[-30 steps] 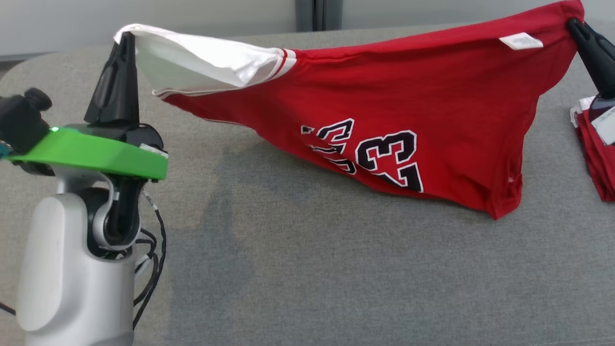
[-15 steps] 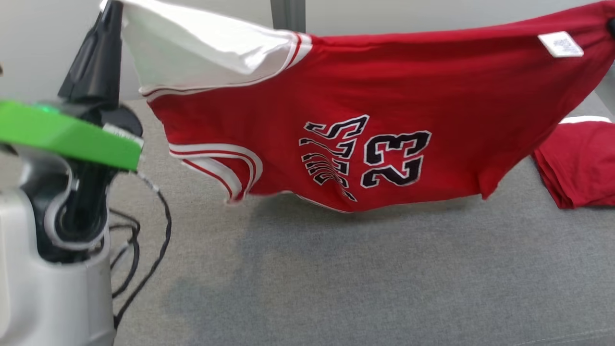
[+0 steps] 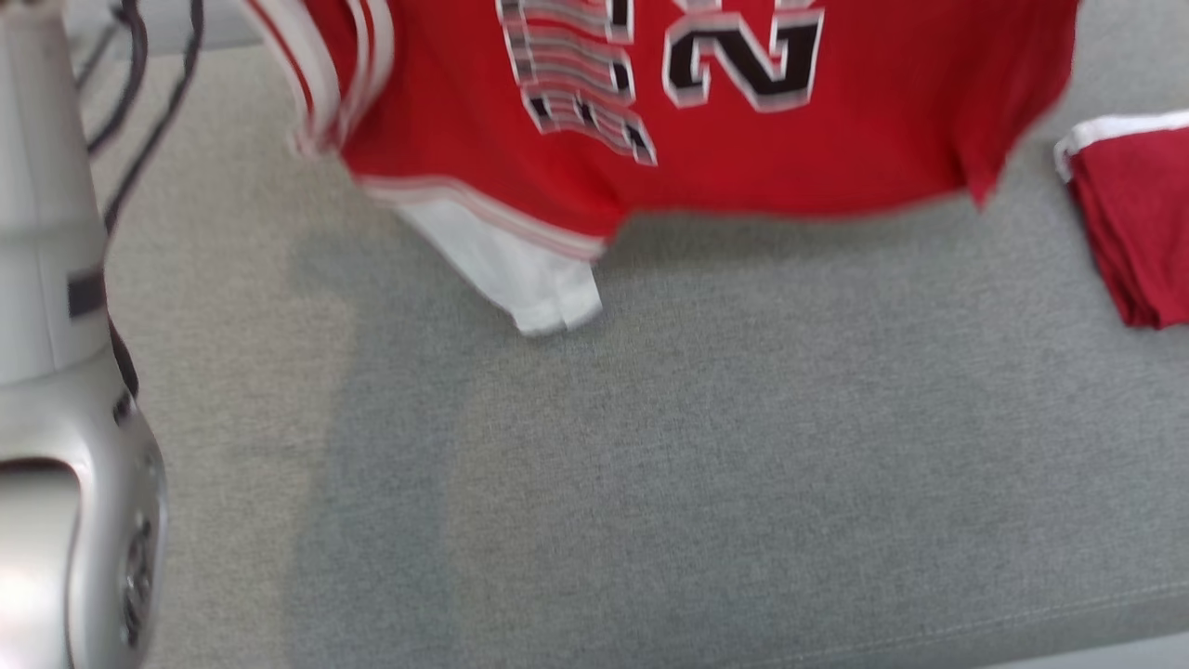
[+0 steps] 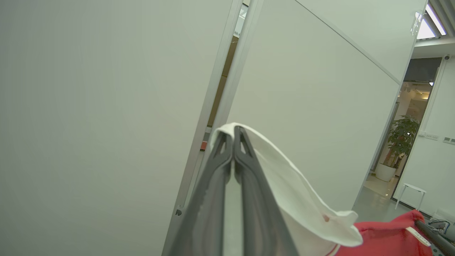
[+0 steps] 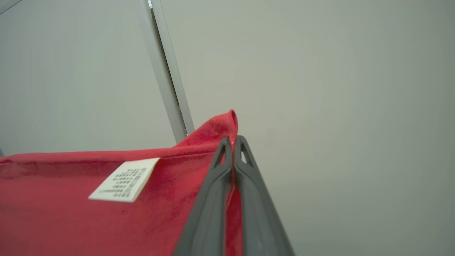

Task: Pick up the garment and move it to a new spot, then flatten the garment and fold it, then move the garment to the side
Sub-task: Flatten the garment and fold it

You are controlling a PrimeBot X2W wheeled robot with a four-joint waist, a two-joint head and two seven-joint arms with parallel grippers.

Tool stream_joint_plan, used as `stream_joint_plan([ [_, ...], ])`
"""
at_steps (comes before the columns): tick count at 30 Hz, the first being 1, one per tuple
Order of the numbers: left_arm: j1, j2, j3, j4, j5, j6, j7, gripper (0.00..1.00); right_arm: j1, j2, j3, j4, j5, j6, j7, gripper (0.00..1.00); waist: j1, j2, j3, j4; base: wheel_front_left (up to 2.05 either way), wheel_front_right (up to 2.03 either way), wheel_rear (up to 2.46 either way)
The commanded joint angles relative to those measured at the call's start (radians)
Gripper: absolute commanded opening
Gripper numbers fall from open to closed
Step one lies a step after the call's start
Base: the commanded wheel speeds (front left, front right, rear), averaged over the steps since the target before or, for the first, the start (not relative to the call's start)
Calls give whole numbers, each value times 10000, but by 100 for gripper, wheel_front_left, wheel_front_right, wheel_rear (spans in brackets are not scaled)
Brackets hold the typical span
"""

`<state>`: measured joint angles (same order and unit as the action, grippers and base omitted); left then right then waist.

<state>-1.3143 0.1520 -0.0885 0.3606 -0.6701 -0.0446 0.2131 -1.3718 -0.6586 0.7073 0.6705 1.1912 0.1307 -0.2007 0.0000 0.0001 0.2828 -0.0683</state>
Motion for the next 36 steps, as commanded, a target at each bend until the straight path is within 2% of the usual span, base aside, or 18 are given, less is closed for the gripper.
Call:
stream_joint_plan([
  [1, -679, -50, -31, 563, 208, -166, -396, 0, -646, 311, -186, 597, -327, 0, -221, 0, 0, -1, 2271, -74, 0, 0, 0],
  [5, -2507, -68, -173, 2093, 635, -441, -1856, 0, -2221, 1179, -521, 1932, -1622, 0, -602, 0, 0, -1, 3062, -158, 0, 0, 0],
  [8, -3532, -231, -307, 2898, 749, -670, -2996, 0, -3030, 1427, -1468, 2033, -2709, 0, -651, 0, 0, -1, 3575, -98, 0, 0, 0],
  [12, -3790, -454, -395, 3485, 326, -830, -4247, 0, -2612, 1785, -2684, 1515, -4177, 0, -640, 0, 0, -1, 3964, 212, 0, 0, 0],
  [15, -3244, -585, -657, 3448, 21, -860, -4632, 0, -1933, 1989, -3275, 1117, -4922, 0, -642, 0, 0, -1, 4085, 486, 0, 0, 0],
  [19, -2049, -566, -1259, 2691, -540, -870, -4784, 0, -804, 2218, -3681, 737, -5535, 0, -645, 0, 0, -1, 4076, 779, 0, 0, 0],
  [24, 539, 25, -1932, 856, -1132, -872, -4786, 0, 907, 2300, -4219, -115, -5751, 0, -646, 0, 0, -1, 3775, 967, 0, 0, 0],
  [29, 3454, 690, -1519, -901, -1417, -872, -4788, 0, 2874, 2293, -4889, -1352, -5606, 0, -647, 0, 0, -1, 3113, 962, 0, 0, 0],
  [36, 7248, 1018, -1245, -2280, -1587, -866, -4783, 0, 5681, 2212, -5648, -2721, -5190, 0, -647, 0, 0, -1, 1944, 899, 0, 0, 0],
])
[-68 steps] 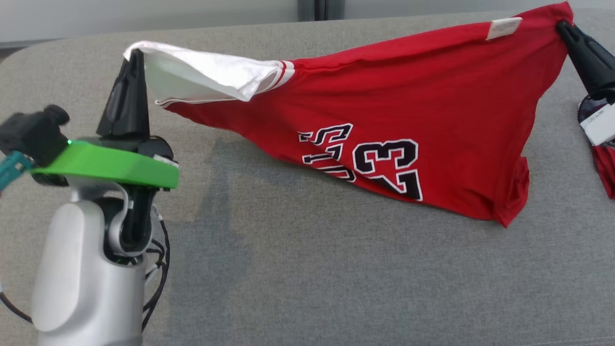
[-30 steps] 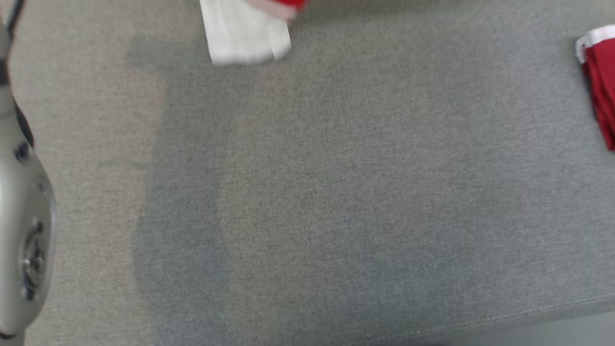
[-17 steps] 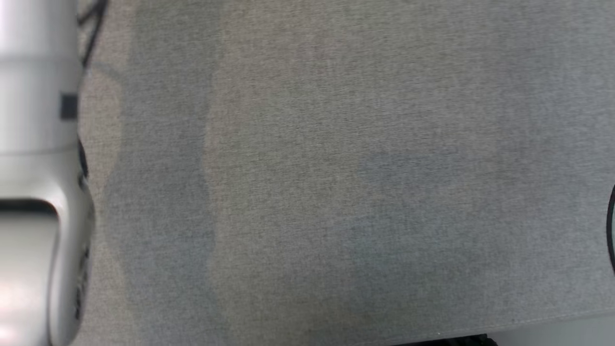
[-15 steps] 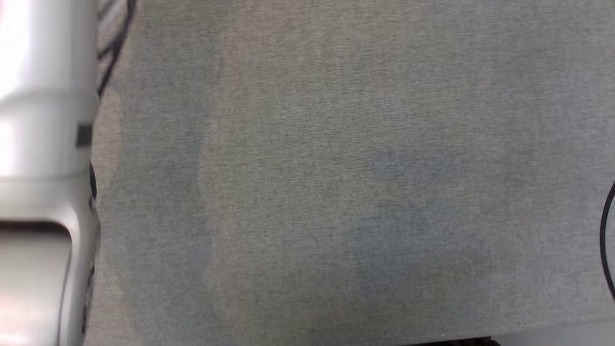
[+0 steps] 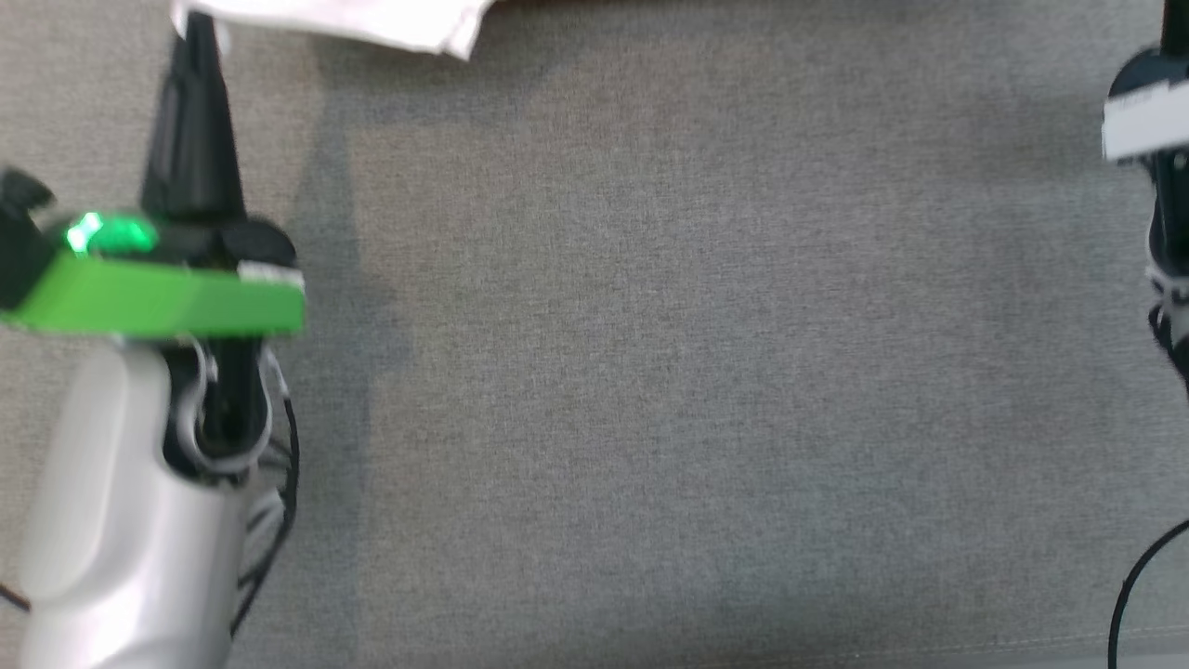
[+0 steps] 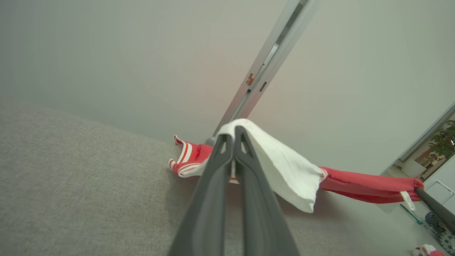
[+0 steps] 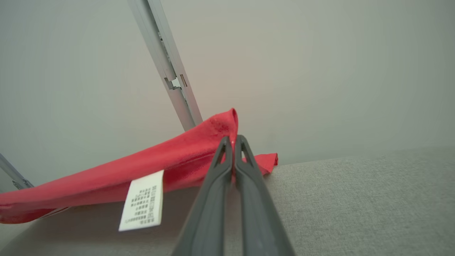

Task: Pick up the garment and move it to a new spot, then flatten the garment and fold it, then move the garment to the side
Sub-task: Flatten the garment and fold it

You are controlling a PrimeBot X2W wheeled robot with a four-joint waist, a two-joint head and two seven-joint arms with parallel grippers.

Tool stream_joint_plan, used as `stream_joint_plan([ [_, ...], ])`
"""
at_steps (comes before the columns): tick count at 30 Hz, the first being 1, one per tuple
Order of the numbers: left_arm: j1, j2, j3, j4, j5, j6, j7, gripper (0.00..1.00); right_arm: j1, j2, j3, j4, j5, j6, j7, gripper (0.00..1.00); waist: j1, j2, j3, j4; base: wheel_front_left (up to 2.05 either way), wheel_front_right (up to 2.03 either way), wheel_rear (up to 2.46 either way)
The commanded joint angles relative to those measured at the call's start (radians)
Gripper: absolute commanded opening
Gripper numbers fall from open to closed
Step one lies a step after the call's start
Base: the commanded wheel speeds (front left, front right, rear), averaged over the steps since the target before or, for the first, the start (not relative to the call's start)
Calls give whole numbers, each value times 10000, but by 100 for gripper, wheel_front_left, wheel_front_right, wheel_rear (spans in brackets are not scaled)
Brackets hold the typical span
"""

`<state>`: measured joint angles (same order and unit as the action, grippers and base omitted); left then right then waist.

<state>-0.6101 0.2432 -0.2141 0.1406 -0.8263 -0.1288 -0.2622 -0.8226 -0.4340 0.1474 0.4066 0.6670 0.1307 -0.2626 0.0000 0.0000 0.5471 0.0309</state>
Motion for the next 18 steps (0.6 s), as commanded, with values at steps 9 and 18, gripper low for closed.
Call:
stream_joint_plan([
  [9, 3496, -143, -5, -958, 392, 96, -30, 0, 3219, 144, -723, -1144, 359, -6, -28, 0, 0, 0, -2093, -149, 0, 0, 0],
  [18, 5812, -326, -96, -1278, 501, 419, -31, 0, 5370, 488, -862, -1742, 208, -6, -28, 0, 0, 0, -2728, -285, 0, 0, 0],
])
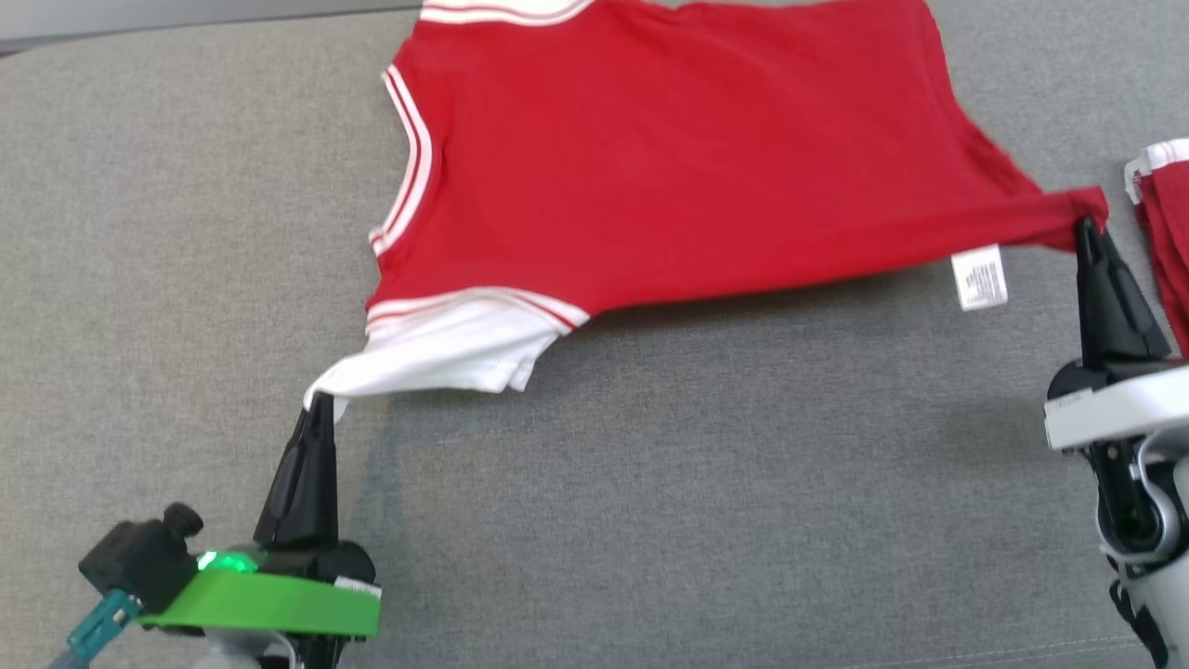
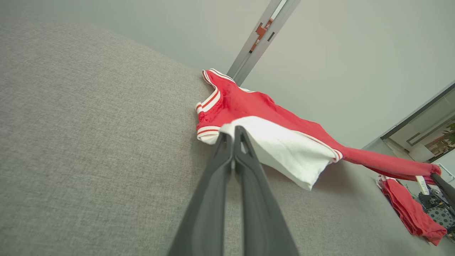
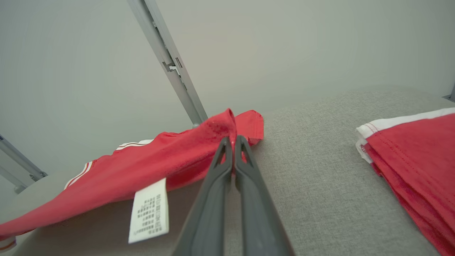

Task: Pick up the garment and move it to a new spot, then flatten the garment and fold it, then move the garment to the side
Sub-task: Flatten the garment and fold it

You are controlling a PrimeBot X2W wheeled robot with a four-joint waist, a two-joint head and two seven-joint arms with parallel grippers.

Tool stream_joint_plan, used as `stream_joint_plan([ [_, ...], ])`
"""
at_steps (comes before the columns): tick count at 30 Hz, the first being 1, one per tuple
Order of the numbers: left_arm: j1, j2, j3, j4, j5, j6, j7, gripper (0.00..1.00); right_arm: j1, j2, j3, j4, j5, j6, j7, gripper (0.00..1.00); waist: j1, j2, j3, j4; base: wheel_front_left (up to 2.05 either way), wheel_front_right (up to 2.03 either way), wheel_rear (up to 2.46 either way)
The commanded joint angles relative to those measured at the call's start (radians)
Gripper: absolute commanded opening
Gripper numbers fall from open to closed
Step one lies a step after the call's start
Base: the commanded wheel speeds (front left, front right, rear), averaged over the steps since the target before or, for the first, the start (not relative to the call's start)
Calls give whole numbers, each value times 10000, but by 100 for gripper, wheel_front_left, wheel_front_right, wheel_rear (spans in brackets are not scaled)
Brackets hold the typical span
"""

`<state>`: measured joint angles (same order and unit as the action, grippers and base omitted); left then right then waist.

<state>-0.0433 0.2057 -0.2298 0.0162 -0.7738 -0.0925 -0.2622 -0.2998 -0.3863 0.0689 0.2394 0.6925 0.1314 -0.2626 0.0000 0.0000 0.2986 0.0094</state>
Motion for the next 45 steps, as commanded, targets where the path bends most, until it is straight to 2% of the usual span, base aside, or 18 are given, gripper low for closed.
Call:
stream_joint_plan([
  [1, 299, 63, 82, -92, -14, 81, -31, 0, 328, 23, -132, -158, -104, -14, -28, 0, 0, 0, -278, -66, 0, 0, 0],
  [9, 1602, 286, -16, -1079, 30, 462, 274, 0, 2125, 206, -574, -1110, -617, -14, -29, 0, 0, 0, -590, -136, 0, 0, 0],
  [15, 1601, 345, -245, -1567, 181, 682, 652, 0, 2656, 268, -636, -1224, -732, -14, -27, 0, 0, 0, -665, -288, 0, 0, 0],
  [26, -991, -180, -696, -241, 766, 802, 808, 0, 1007, 296, 139, 435, -674, -12, -27, 0, 0, 0, -5, -476, 0, 0, 0],
  [39, -4051, -165, -819, 1557, 1684, 538, 453, 0, -1262, 158, 414, 2085, -779, -12, -27, 0, 0, 0, 1039, -413, 0, 0, 0],
  [45, -4812, -91, -812, 2244, 2236, 728, 240, 0, -2026, 105, 843, 2593, -874, -12, -27, 0, 0, 0, 1313, -439, 0, 0, 0],
])
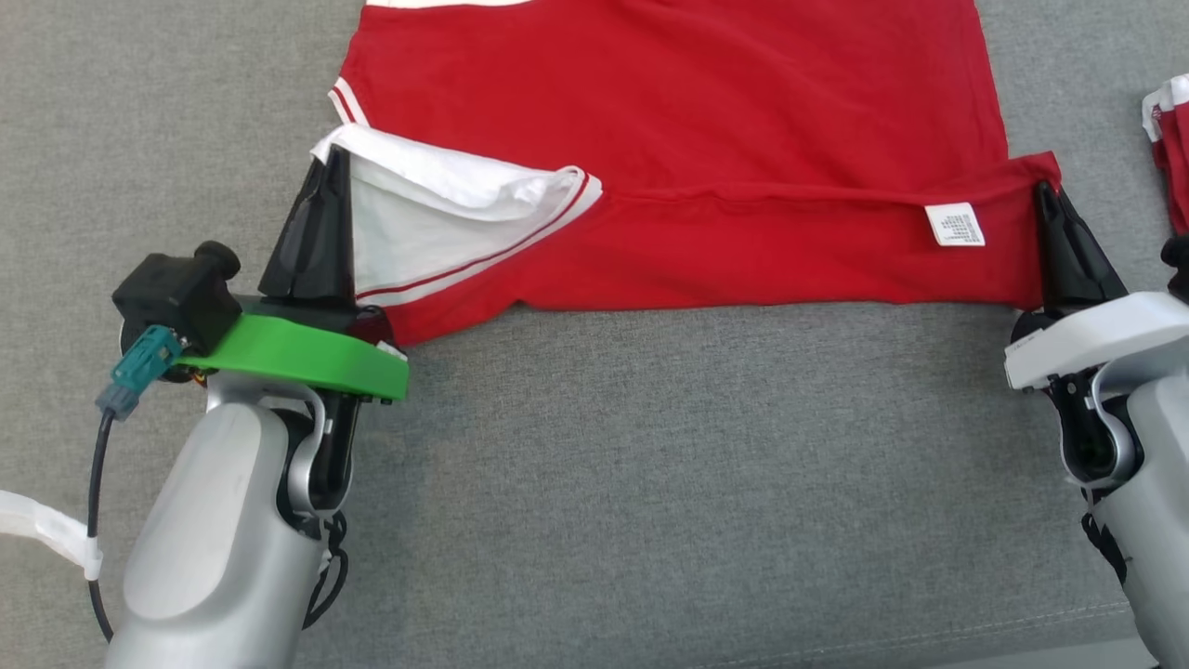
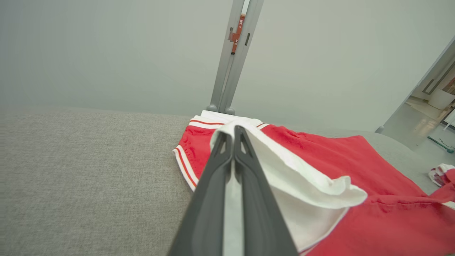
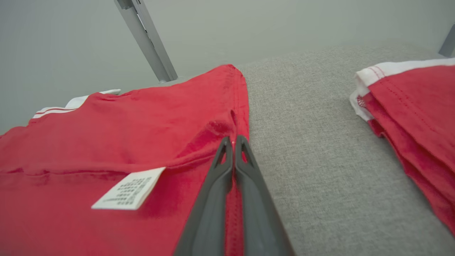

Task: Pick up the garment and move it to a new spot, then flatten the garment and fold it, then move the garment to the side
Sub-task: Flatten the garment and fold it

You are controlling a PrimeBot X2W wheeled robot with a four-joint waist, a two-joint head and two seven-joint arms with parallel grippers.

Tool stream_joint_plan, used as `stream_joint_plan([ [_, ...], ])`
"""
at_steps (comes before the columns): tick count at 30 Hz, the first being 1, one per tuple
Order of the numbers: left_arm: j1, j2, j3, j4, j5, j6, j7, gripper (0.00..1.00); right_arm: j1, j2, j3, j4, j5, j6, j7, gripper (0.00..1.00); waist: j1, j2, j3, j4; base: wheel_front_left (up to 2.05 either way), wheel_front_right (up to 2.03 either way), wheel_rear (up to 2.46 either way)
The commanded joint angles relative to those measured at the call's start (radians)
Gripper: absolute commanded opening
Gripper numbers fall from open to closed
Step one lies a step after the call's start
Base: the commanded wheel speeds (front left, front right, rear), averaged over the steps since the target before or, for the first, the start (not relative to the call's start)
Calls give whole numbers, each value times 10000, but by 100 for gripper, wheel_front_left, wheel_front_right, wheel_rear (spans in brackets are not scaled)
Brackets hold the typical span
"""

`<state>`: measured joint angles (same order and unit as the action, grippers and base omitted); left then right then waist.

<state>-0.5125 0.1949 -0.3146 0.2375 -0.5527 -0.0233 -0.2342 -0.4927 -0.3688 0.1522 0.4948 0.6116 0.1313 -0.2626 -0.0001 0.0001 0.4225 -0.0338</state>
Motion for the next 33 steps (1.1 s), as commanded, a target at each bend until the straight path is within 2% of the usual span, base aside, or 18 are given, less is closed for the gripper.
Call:
stream_joint_plan([
  [1, -189, 31, 31, 144, 87, 61, -49, 0, -191, -86, 93, 127, -90, -9, -27, 0, 1, -1, 99, -5, 0, 0, 0],
  [7, -503, 10, -231, 908, 183, -34, 199, 0, -654, -209, 496, 842, -183, -9, -27, 0, 1, -1, 166, 65, 0, 0, 0],
  [8, -541, -7, -269, 1014, 193, -51, 231, 13, -689, -221, 551, 958, -167, -9, -29, 6, 1, -1, 146, 75, 0, 0, 0],
  [9, -596, -9, -313, 1126, 229, -73, 250, 48, -750, -215, 455, 1108, -120, -10, -29, 95, 1, -1, 114, 77, 0, 0, 0],
  [10, -616, -13, -354, 1198, 253, -101, 239, 100, -783, -177, 329, 1196, -96, -10, -27, 100, 1, -1, 72, 78, 0, 0, 0],
  [14, -511, -64, -389, 1304, 268, -83, 86, 100, -613, -6, 56, 1002, -156, -9, -27, 100, 1, -1, -243, 56, 0, 0, 0],
  [18, 297, -185, -126, 1099, -245, 126, 145, 100, 3, 100, -227, 367, -271, -9, -27, 100, 1, -1, -656, 6, 0, 0, 0],
  [27, 2305, -336, 252, 902, -1167, 1055, 1144, 100, 1420, 485, -578, -1037, -470, -9, -27, 100, 1, -1, -1040, -201, 0, 0, 0],
  [33, 2149, -243, 301, 1561, -1104, 1259, 1210, 100, 1553, 642, -342, -1223, -467, -7, -27, 100, 1, -1, -940, -461, 0, 0, 0],
])
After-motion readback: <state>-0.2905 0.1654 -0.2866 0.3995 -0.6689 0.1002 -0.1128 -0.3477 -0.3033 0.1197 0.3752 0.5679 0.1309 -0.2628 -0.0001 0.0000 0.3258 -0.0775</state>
